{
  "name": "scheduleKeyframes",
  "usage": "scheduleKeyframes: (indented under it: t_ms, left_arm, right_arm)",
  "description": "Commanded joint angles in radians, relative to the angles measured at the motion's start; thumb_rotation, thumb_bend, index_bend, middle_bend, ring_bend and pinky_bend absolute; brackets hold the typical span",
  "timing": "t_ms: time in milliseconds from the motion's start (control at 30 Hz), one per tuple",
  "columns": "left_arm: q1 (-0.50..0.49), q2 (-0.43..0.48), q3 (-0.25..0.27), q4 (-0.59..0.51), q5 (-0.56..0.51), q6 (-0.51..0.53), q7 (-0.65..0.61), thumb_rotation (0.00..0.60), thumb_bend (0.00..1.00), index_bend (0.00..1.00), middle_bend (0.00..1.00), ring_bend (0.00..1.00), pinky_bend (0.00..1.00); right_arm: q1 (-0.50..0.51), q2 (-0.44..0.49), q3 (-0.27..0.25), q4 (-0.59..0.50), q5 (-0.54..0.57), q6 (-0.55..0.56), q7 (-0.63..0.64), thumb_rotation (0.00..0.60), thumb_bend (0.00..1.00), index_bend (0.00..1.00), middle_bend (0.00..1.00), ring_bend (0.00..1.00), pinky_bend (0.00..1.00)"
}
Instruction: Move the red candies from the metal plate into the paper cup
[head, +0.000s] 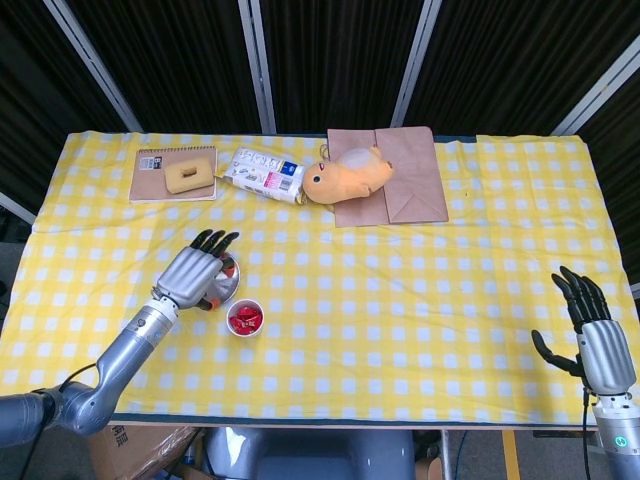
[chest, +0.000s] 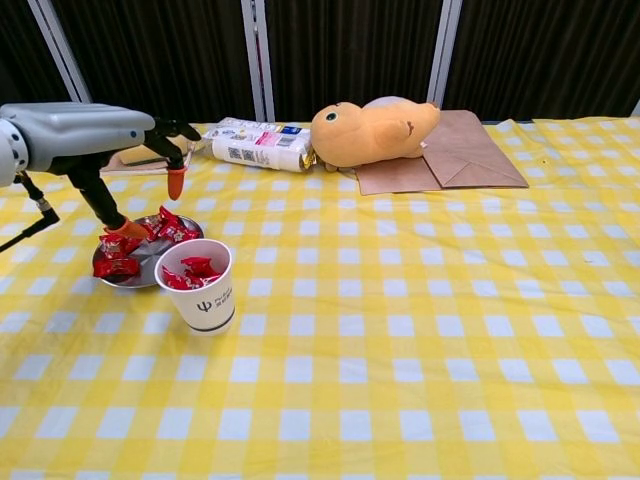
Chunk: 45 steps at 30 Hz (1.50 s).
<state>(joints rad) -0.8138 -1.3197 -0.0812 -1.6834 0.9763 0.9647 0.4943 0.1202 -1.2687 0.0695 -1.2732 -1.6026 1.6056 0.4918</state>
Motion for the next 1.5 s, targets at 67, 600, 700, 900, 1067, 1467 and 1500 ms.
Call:
scheduleKeyframes:
  t_ms: [67,600,700,900,1067,1467,1500]
  left_arm:
    - [-0.010,-0.011,0.009,0.055,-0.068,-0.036,0.041,0.600,0.16,0.41,0.00,0.00,0.00]
    - [0.013,-0.023,0.033,0.184,-0.093,-0.051,0.029,0.600,0.05,0.04,0.00,0.00,0.00]
    - [0.016,-0.035,0.032,0.197,-0.095,-0.044,0.033,0.600,0.05,0.00,0.00,0.00,0.00]
    - [-0.005,-0.007,0.042,0.159,-0.112,-0.113,0.048,0.600,0.33,0.00,0.00,0.00,0.00]
    - [-0.021,0.047,0.051,0.092,-0.135,-0.155,0.054,0.600,0.68,0.07,0.00,0.00,0.00]
    - [0.006,0.216,0.122,-0.094,-0.048,-0.164,0.041,0.600,0.75,0.30,0.00,0.00,0.00]
    - [0.010,0.219,0.129,-0.097,-0.043,-0.165,0.040,0.600,0.75,0.31,0.00,0.00,0.00]
  right_arm:
    - [0.001,0.000,0.000,0.000,0.001,-0.001,0.003,0.600,0.42,0.00,0.00,0.00,0.00]
    - [0.002,-0.002,-0.002,-0.003,0.001,-0.008,-0.005,0.600,0.42,0.00,0.00,0.00,0.00]
    - [0.003,-0.001,-0.001,-0.004,0.003,-0.010,-0.005,0.600,0.42,0.00,0.00,0.00,0.00]
    - [0.003,-0.001,-0.001,-0.005,0.004,-0.011,-0.001,0.600,0.42,0.00,0.00,0.00,0.00]
    - [0.003,0.000,-0.001,-0.003,0.004,-0.009,0.003,0.600,0.42,0.00,0.00,0.00,0.00]
    - [0.003,-0.001,-0.002,-0.004,-0.002,-0.006,0.002,0.600,0.42,0.00,0.00,0.00,0.00]
    - [0.003,-0.002,-0.003,-0.003,-0.003,-0.005,0.000,0.600,0.42,0.00,0.00,0.00,0.00]
